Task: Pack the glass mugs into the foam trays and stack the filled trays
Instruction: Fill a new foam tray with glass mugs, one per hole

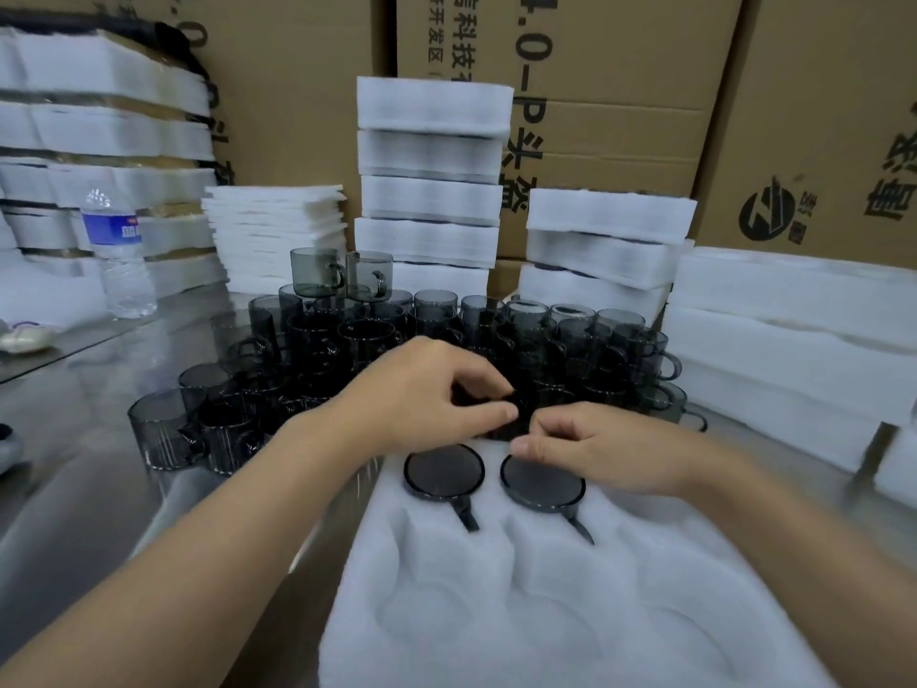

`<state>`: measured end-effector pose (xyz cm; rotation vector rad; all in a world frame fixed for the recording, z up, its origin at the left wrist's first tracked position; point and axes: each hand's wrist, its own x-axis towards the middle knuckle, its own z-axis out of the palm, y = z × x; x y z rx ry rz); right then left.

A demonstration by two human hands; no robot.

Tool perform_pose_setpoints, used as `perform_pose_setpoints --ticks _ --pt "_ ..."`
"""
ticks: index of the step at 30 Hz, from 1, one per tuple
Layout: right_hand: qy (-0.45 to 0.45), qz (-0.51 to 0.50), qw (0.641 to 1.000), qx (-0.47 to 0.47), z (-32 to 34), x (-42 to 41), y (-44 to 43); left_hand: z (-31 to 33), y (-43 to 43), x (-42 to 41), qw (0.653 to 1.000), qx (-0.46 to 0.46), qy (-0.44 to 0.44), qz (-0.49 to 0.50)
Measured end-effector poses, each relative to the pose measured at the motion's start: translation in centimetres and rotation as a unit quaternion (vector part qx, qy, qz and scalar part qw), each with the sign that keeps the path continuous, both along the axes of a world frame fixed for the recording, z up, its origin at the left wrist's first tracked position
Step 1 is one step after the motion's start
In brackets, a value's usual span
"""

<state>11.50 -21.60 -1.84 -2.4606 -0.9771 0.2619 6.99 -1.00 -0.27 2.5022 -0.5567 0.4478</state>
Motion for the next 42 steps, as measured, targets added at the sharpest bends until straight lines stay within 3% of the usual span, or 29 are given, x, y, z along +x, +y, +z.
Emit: perform_pose_setpoints --ticks 3,5,7,10,14,18,22,27,32,37,39,42 --pt "0.000 -0.007 1.000 -0.003 0.0 0.0 -0.1 2.5 0.9 1.7 0.972 0.077 -0.203 0.090" --pt "0.004 -0.010 1.000 -0.006 0.0 0.0 -0.2 4.1 1.9 3.4 0.951 0.118 -0.252 0.137" --pt "0.009 -0.013 1.000 -0.008 0.0 -0.1 -0.2 5.4 3.4 5.3 0.941 0.148 -0.232 0.198" --pt "0.012 -0.015 1.000 -0.008 -0.1 -0.1 -0.2 6.4 6.4 7.8 0.929 0.183 -0.113 0.300" --pt "0.018 -0.013 1.000 -0.001 -0.1 0.0 -0.2 5.9 9.5 9.6 0.875 0.267 0.014 0.403" --pt "0.024 -0.012 1.000 0.007 -0.3 0.1 -0.2 5.2 10.9 10.3 0.860 0.306 0.049 0.404" --pt "0.024 -0.011 1.000 0.008 -0.4 0.2 -0.2 5.4 11.3 10.5 0.862 0.330 0.014 0.385" --pt "0.022 -0.010 1.000 0.009 -0.4 0.1 -0.2 6.0 11.3 10.1 0.893 0.286 0.008 0.348" --pt "0.022 -0.005 1.000 0.011 -0.4 0.2 -0.2 6.9 10.2 9.3 0.876 0.329 -0.047 0.349" --pt "0.030 -0.006 0.999 0.018 -0.4 0.2 -0.1 8.8 5.1 6.8 0.918 0.280 -0.099 0.263" --pt "0.043 -0.016 0.997 0.061 -0.2 -0.1 0.2 9.1 2.6 5.0 0.933 0.274 -0.099 0.212" --pt "0.055 -0.111 0.969 0.214 0.4 -0.2 0.6 8.5 -0.4 2.5 0.944 0.276 -0.083 0.162"
